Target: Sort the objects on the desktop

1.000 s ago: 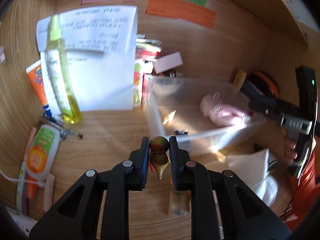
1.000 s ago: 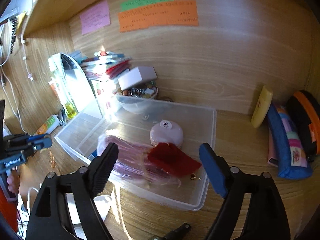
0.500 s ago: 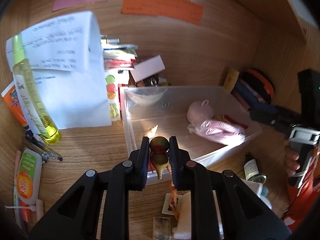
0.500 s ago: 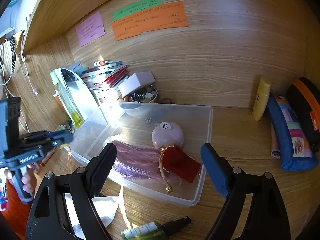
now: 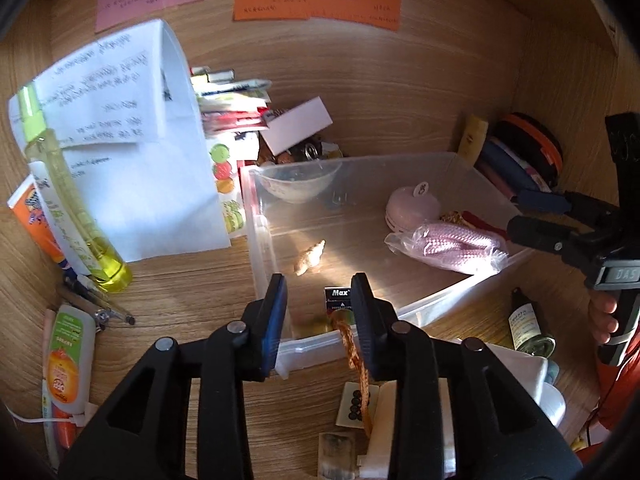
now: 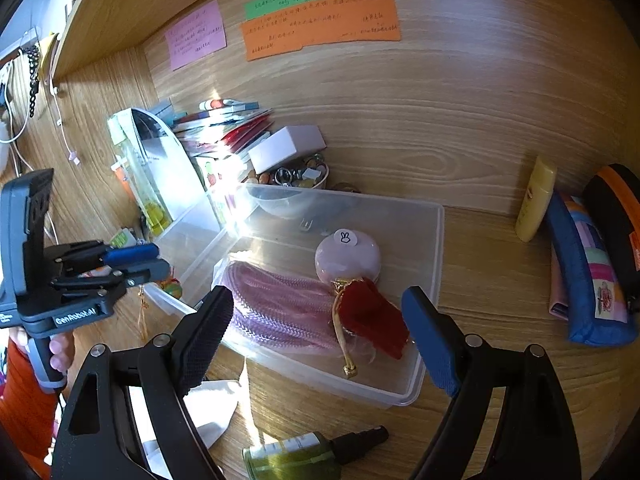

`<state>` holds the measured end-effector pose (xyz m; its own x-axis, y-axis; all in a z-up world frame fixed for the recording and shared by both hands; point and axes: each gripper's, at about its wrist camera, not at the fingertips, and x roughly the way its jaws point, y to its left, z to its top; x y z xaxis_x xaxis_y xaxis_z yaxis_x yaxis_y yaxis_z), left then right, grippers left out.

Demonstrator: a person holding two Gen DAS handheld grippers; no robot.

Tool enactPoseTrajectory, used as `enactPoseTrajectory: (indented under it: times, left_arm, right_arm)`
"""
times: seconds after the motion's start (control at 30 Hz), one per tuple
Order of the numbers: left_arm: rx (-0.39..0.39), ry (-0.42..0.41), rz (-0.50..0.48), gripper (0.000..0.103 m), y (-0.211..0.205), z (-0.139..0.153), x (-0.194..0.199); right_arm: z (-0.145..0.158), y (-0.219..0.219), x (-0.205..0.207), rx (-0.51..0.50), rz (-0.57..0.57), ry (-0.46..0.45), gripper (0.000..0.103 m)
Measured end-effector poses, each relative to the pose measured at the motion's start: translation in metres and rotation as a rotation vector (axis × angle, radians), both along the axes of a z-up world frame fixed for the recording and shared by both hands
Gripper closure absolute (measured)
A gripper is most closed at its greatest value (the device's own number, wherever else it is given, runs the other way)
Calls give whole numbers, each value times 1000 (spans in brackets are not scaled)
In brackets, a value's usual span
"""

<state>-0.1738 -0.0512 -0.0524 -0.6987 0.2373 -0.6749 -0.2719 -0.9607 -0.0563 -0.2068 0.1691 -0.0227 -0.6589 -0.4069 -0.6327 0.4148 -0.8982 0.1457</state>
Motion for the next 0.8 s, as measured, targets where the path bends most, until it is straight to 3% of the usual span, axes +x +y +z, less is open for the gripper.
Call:
enactPoseTrajectory:
  times: [0.07, 0.27, 0.37, 0.8]
  left_arm:
    - [-1, 23, 8, 55, -3, 6, 8]
    - [-27, 86, 24, 35, -6, 20, 34]
    - [-34, 101, 30, 30, -7, 22, 46]
    - [-15, 92, 37, 9, -9, 5, 100]
  right_arm:
    - [1, 1, 2, 4, -6, 3, 19]
    - [8, 10, 20, -7, -19, 21, 17]
    - [9, 13, 34, -13, -27, 32, 11]
    - [9, 5, 99, 59, -27, 86, 10]
